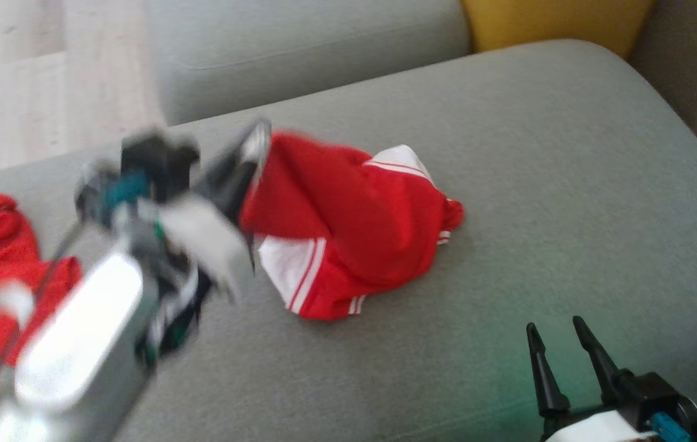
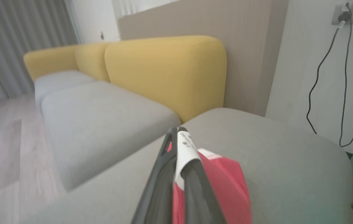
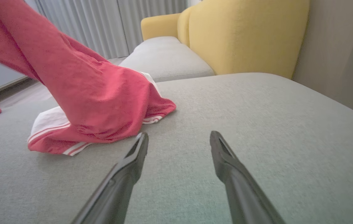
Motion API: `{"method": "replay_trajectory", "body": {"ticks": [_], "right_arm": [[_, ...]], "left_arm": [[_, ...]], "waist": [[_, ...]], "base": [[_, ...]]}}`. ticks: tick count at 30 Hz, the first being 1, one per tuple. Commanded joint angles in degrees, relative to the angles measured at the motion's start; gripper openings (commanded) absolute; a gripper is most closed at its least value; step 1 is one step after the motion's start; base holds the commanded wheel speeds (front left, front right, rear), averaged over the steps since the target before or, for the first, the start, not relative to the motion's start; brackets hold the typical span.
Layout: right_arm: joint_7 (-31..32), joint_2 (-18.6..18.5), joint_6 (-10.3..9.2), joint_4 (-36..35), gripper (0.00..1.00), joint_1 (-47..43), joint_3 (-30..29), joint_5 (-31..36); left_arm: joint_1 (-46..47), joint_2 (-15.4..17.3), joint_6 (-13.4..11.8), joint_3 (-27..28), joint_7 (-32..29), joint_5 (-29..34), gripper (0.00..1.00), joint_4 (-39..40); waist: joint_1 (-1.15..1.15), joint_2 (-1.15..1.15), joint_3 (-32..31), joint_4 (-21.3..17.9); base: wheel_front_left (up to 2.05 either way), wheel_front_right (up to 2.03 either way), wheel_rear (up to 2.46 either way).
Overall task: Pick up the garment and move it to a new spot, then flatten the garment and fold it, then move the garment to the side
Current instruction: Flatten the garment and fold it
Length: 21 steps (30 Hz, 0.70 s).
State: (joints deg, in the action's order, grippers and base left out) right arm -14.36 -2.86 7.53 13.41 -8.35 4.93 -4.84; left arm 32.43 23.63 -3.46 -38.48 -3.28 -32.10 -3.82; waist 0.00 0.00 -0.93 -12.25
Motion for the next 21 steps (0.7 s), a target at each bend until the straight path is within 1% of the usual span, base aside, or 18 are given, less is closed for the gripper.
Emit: {"method": "replay_trajectory", "body": {"ticks": [1,3,5,6,9,12,14,17,18,21], "right_arm": [[-0.63,-0.24,-0.04,-2.34,1.00,1.71,1.08,0.58],[-0.63,-0.23,-0.04,-2.63,1.00,1.65,0.86,0.75],[-0.63,-0.22,-0.04,-2.88,1.00,1.82,0.73,0.88],[-0.63,-0.22,-0.04,-2.92,1.00,1.94,0.82,0.90],[-0.63,-0.39,-0.04,-2.80,1.00,2.24,1.14,1.06],[-0.63,-0.46,-0.04,-2.65,1.00,2.33,0.98,1.09],[-0.63,-0.55,-0.04,-2.50,1.00,2.20,0.92,1.10],[-0.63,-0.60,-0.04,-2.28,1.00,2.06,1.25,1.14],[-0.63,-0.60,-0.04,-2.28,1.00,2.06,1.25,1.14],[-0.63,-0.60,-0.04,-2.09,1.00,2.36,1.65,1.13]], "left_arm": [[-2.64,2.91,-2.70,2.58,-0.93,-1.60,0.00,6.69],[-10.68,4.38,-5.76,1.95,-1.67,-2.68,0.00,11.87],[-18.07,5.30,-8.15,1.39,-1.36,-4.02,0.00,15.16],[-21.27,6.00,-9.41,1.20,-0.82,-3.96,0.00,15.82],[-29.03,7.14,-11.52,0.10,1.42,-3.91,0.00,15.75],[-33.71,7.66,-12.30,-1.03,4.14,-3.15,0.00,12.86],[-35.47,6.98,-12.49,-0.67,6.09,-4.01,0.00,10.35],[-36.40,6.44,-12.43,-0.35,8.08,-4.38,0.00,6.42],[-36.40,6.44,-12.43,-0.35,8.08,-4.38,0.00,6.42],[-36.60,5.62,-11.89,-1.12,8.71,-4.38,0.00,1.56]], "waist": [[0.00,0.00,-1.14,3.15],[0.00,0.00,-1.25,4.45],[0.00,0.00,-1.28,5.71],[0.00,0.00,-1.33,6.25],[0.00,0.00,-1.52,7.71],[0.00,0.00,-1.70,8.88],[0.00,0.00,-1.88,9.62],[0.00,0.00,-2.04,10.15],[0.00,0.00,-2.04,10.15],[0.00,0.00,-2.09,10.01]], "base": [[0.00,0.00,0.00],[0.00,0.00,0.00],[0.00,0.00,0.00],[0.00,0.00,0.00],[0.00,0.00,0.00],[0.00,0.00,0.00],[0.00,0.00,0.00],[0.00,0.00,0.00],[0.00,0.00,0.00],[0.00,0.00,0.00]]}}
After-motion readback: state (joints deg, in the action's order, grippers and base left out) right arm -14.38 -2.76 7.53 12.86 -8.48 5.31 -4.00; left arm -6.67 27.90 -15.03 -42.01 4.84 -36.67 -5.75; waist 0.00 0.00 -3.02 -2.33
